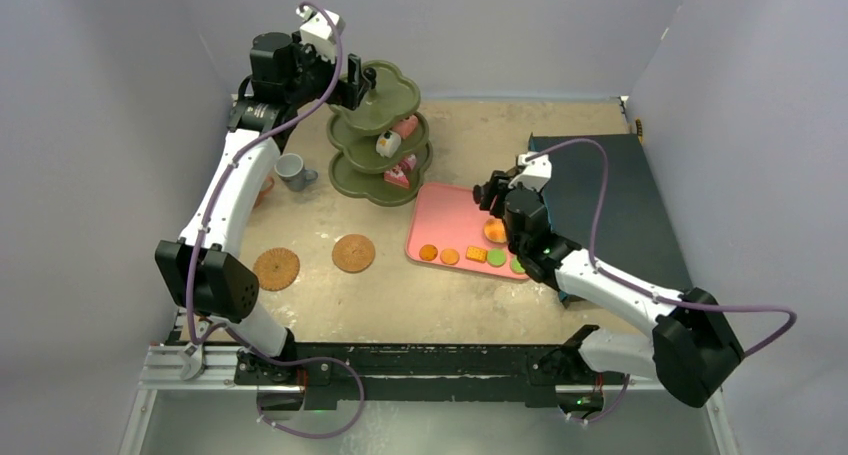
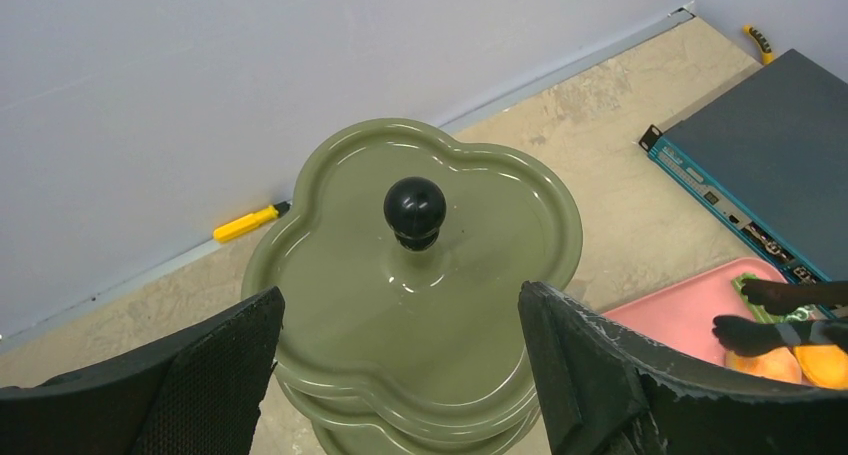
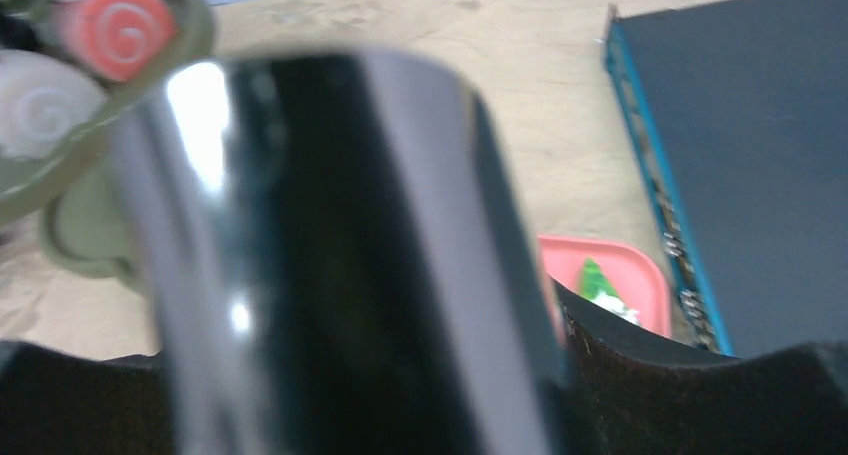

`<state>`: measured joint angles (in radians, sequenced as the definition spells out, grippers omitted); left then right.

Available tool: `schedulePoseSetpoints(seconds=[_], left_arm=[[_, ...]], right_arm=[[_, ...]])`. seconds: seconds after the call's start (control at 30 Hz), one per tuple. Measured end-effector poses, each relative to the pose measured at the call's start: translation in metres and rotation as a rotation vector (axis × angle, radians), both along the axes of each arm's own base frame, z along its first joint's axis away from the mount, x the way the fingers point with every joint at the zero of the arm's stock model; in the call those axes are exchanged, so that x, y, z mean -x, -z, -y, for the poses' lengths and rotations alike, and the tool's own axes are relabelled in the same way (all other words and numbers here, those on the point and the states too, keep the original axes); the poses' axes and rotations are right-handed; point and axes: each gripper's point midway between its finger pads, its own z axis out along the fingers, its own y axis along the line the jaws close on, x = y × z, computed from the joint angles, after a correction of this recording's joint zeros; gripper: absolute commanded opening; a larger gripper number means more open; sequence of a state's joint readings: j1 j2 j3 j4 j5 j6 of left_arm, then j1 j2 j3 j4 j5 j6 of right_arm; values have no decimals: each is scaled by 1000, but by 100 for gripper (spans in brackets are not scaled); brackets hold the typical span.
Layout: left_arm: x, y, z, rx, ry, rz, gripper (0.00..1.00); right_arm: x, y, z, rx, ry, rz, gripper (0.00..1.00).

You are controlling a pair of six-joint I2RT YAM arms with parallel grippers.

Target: Serve the afternoon tea

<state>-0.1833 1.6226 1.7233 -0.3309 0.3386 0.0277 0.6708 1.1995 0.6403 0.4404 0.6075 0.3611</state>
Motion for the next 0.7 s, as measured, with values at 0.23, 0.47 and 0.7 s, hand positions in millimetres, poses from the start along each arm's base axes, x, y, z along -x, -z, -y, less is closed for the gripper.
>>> schedulePoseSetpoints(seconds=[0.23, 0.47, 0.7], left_arm=[[2, -2, 0, 1, 3, 5, 86], [3, -3, 0, 2, 6, 6, 86], [3, -3, 1, 3, 12, 5, 85]], right_arm=[[-4, 8, 54, 36, 169, -35, 61], [-9, 16, 96, 64, 277, -50, 60], [-12, 40, 101, 89, 278, -104, 58]])
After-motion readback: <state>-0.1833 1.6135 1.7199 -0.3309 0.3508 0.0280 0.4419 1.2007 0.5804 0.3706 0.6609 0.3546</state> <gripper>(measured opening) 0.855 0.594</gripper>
